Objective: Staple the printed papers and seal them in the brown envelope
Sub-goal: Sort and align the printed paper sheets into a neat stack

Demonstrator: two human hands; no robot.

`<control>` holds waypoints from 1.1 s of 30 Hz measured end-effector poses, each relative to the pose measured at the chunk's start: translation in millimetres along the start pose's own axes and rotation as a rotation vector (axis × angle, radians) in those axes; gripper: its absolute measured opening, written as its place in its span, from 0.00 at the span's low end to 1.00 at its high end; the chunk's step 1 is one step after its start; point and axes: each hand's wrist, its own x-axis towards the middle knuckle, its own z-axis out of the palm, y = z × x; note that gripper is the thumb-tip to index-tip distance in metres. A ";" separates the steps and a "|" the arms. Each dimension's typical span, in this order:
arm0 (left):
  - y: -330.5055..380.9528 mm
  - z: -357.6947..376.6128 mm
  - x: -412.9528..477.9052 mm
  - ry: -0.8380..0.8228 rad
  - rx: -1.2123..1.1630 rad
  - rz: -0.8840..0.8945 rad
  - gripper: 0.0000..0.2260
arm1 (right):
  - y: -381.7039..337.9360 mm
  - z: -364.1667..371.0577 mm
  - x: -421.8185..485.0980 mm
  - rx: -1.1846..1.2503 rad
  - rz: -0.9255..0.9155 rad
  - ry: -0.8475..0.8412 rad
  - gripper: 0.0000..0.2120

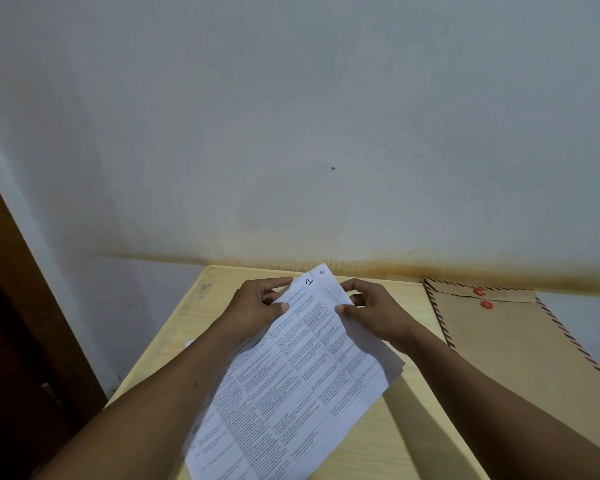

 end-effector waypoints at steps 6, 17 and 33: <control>8.4 6.7 -0.9 0.005 0.033 0.023 0.21 | 6.6 -1.8 -0.8 -0.098 -0.035 -0.034 0.12; 7.8 12.2 -3.7 -0.033 -0.043 -0.024 0.16 | 11.2 -3.3 0.2 -0.115 -0.078 -0.060 0.16; 11.4 9.7 -4.2 -0.060 -0.029 -0.043 0.16 | 10.7 -3.2 -0.1 -0.158 -0.025 -0.029 0.16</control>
